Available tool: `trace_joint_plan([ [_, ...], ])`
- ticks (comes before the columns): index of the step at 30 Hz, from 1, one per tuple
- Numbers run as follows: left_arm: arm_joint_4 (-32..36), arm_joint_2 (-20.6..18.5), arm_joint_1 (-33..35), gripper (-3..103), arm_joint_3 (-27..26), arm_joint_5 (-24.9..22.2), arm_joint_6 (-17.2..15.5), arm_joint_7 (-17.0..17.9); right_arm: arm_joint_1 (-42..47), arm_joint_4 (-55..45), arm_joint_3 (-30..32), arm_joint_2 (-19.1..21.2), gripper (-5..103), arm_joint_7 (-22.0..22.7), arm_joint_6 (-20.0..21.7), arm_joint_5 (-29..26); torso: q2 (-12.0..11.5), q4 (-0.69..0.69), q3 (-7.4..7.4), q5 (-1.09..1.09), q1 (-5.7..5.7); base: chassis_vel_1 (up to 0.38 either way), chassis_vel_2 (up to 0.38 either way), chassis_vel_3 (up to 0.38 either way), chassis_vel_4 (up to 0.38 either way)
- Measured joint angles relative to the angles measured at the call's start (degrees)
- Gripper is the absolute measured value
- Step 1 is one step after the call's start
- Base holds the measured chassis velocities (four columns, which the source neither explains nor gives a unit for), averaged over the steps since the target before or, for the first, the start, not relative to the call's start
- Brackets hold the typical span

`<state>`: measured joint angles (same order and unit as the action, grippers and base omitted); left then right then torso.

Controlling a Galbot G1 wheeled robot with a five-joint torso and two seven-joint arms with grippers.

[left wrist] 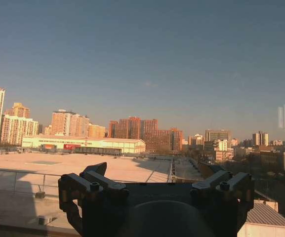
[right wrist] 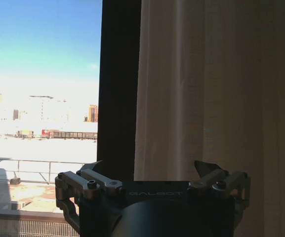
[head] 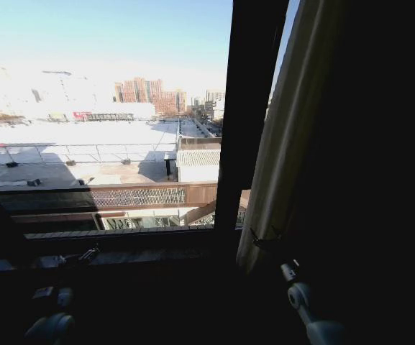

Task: Open the curtains by pulling them apart, changing their state from closed to fully open.

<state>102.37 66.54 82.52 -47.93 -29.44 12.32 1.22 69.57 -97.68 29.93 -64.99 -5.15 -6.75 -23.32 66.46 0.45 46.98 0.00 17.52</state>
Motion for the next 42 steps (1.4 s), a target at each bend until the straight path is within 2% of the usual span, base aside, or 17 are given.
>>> trace_joint_plan([
  [8,0.0,0.0,0.0,100,0.0,0.0,0.0,0.0,-0.03,0.03,0.0,0.0,100,0.0,0.0,0.0,0.0,0.0,0.0,0.0,-0.01,0.104,0.063,-0.119,-0.065],
  [16,0.0,0.0,0.0,100,0.0,0.0,0.0,-0.01,-0.04,0.06,-0.01,0.0,100,0.0,0.0,-0.01,0.0,-0.02,0.0,0.01,-0.02,0.263,0.2,-0.264,-0.183],
  [42,0.0,0.0,0.0,100,0.0,0.0,0.0,0.0,-0.05,0.09,-0.02,0.0,100,0.02,-0.04,0.0,0.0,-0.01,0.0,0.0,0.0,0.361,0.333,-0.365,-0.318],
])
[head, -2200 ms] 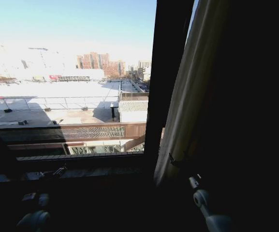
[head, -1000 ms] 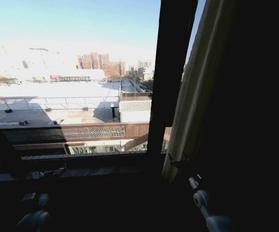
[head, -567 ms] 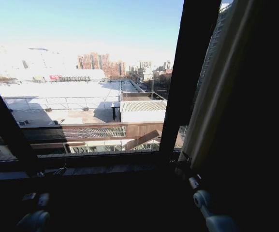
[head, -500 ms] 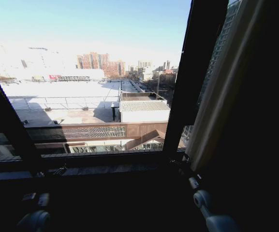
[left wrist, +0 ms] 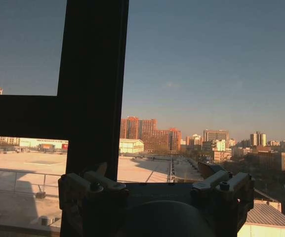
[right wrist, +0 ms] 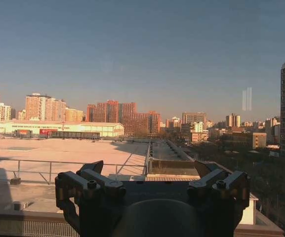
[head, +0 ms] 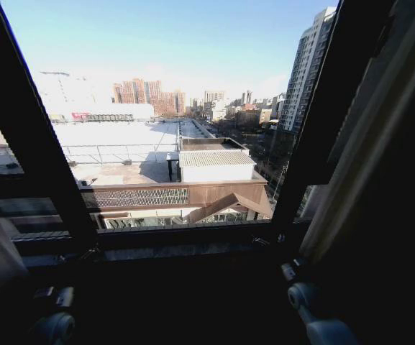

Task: Open the curtains by pulling them apart, changing their state from closed to fully open.

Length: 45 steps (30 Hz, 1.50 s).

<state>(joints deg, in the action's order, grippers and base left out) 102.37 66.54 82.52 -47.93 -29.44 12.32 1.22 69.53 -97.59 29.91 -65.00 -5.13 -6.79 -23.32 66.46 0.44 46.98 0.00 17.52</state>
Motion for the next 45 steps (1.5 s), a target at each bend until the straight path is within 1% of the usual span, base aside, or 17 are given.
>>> trace_joint_plan([
  [2,0.0,0.0,0.0,100,0.0,0.0,0.0,0.0,0.0,0.0,0.0,0.0,100,0.0,0.0,0.0,0.0,0.02,-0.01,0.02,0.0,0.358,0.349,-0.354,-0.35],
  [5,0.0,0.0,0.0,100,0.0,0.0,0.0,0.0,0.0,0.0,0.0,0.0,100,0.0,0.0,0.0,-0.01,0.0,0.0,-0.02,0.01,0.368,0.35,-0.362,-0.344],
  [16,0.0,0.0,0.0,100,0.0,0.0,0.0,0.0,0.0,0.0,0.0,0.0,100,0.0,0.0,0.0,-0.01,0.01,0.0,-0.01,0.01,0.369,0.34,-0.365,-0.345],
  [20,0.0,0.0,0.0,100,0.0,0.0,0.0,0.0,-0.01,0.0,0.0,0.0,100,0.0,0.0,0.0,0.0,0.0,-0.01,0.03,0.0,0.396,0.331,-0.381,-0.32],
  [21,0.0,0.0,0.0,100,0.0,0.0,0.0,0.01,0.0,0.0,0.0,0.0,100,0.0,0.0,0.0,0.0,-0.02,-0.01,0.01,0.0,0.406,0.341,-0.381,-0.328],
  [25,0.0,0.0,0.0,100,0.0,0.0,0.0,0.01,0.0,0.01,0.0,0.0,100,0.0,0.01,0.0,0.0,0.02,0.0,-0.05,-0.01,0.37,0.339,-0.362,-0.338],
  [29,0.0,0.0,0.0,100,-0.01,0.0,0.0,0.01,0.0,0.0,0.0,0.0,100,0.0,0.01,0.01,0.0,0.0,0.0,0.03,0.0,0.271,0.265,-0.268,-0.283],
  [36,0.0,0.0,0.0,100,-0.02,0.0,0.0,0.06,0.0,0.0,0.0,0.0,100,0.0,0.01,0.0,0.0,-0.01,0.0,0.02,0.0,0.078,0.096,-0.084,-0.089],
  [39,0.0,0.01,0.0,100,0.0,0.0,0.0,0.05,0.0,0.01,0.01,0.02,100,0.0,0.01,0.0,-0.01,0.03,0.0,-0.07,0.0,-0.018,-0.017,0.003,0.011],
  [42,0.0,0.01,0.0,100,0.02,0.0,0.0,0.02,0.0,0.01,0.03,0.03,100,0.01,0.01,0.01,-0.01,0.04,0.0,-0.02,0.0,-0.051,-0.056,0.031,0.02],
  [45,0.0,0.02,0.0,100,0.01,0.0,0.0,0.02,0.0,0.01,0.03,0.02,100,0.01,0.01,0.0,0.0,0.03,0.0,-0.02,-0.01,-0.014,0.002,0.02,0.003],
])
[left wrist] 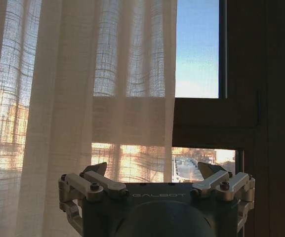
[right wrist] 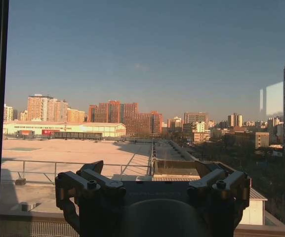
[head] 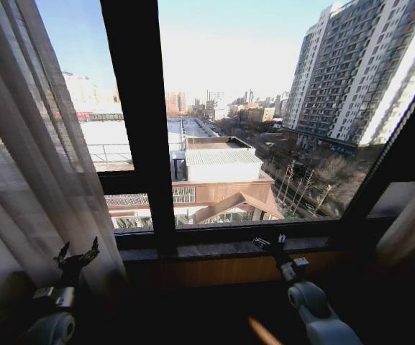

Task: Open the curtains by pulling them apart, changing their state from closed to fully open.

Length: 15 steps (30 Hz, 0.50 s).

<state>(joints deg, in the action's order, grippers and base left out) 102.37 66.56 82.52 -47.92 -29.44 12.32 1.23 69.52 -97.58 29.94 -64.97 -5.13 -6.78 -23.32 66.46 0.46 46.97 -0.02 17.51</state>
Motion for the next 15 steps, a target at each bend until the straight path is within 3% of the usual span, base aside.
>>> trace_joint_plan([
  [15,-0.01,-0.01,0.0,100,-0.01,0.0,0.0,-0.02,-0.01,0.0,-0.02,-0.02,100,0.0,0.0,0.0,-0.02,-0.01,0.02,0.02,0.05,-0.056,0.061,0.057,-0.064],
])
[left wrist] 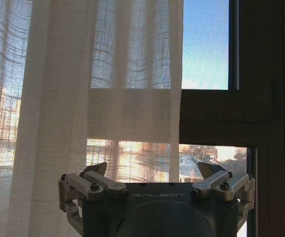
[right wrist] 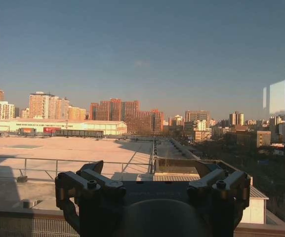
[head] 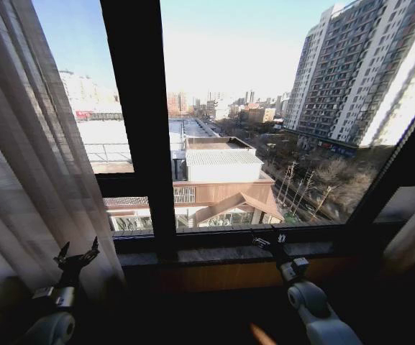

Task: Open the curtains by pulling them apart, changing their state from closed to fully open.

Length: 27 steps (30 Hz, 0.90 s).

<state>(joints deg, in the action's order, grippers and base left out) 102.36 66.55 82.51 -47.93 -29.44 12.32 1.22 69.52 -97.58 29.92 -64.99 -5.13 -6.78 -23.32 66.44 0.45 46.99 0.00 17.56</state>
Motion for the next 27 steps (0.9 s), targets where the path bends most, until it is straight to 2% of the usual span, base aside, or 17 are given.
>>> trace_joint_plan([
  [27,0.0,0.0,0.0,100,0.0,0.0,0.0,0.0,0.0,0.0,0.0,0.0,100,0.0,0.0,0.0,0.01,-0.01,-0.02,0.0,-0.04,-0.018,0.017,0.018,-0.015],
])
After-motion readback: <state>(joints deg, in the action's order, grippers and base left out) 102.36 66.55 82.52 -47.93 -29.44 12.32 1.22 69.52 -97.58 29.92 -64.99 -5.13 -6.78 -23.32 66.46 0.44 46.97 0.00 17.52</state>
